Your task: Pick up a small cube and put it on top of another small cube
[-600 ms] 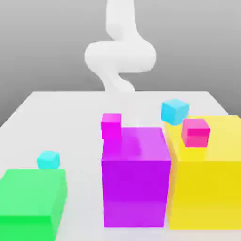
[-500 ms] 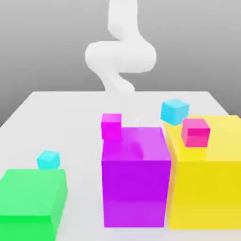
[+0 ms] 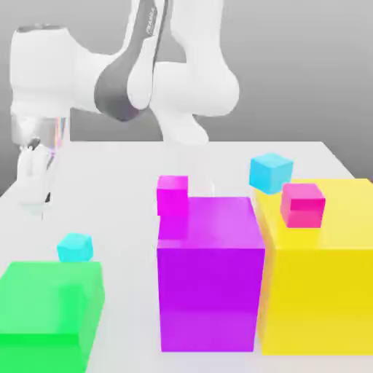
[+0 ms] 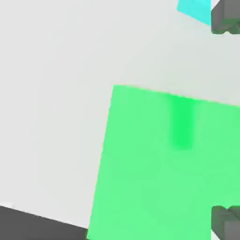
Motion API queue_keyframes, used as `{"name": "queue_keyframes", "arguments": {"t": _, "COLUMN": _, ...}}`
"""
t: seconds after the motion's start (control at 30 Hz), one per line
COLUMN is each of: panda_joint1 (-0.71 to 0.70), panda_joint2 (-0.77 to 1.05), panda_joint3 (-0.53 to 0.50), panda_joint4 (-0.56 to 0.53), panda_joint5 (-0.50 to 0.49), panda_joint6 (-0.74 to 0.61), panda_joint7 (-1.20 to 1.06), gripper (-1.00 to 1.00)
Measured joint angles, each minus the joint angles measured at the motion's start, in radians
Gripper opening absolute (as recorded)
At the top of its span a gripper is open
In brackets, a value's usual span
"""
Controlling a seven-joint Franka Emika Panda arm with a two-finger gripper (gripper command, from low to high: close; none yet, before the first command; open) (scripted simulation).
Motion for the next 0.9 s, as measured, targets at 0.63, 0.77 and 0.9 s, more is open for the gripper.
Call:
{"name": "queue_keyframes", "arguments": {"t": 0.63, "panda_joint1": -0.184, "panda_joint2": 0.398, "panda_joint3": 0.113, "panda_joint4": -0.037, "panda_joint5": 0.167, "panda_joint6": 0.329, "panda_joint7": 0.011, "gripper": -1.0}}
{"name": "queue_keyframes", "arguments": {"t": 0.77, "panda_joint1": -0.154, "panda_joint2": 0.274, "panda_joint3": 0.067, "panda_joint4": -0.058, "panda_joint5": 0.106, "panda_joint6": 0.227, "panda_joint7": 0.056, "gripper": -1.0}}
{"name": "queue_keyframes", "arguments": {"t": 0.9, "panda_joint1": -0.166, "panda_joint2": 0.131, "panda_joint3": 0.062, "panda_joint4": -0.082, "panda_joint5": 0.049, "panda_joint6": 0.108, "panda_joint7": 0.096, "gripper": -1.0}}
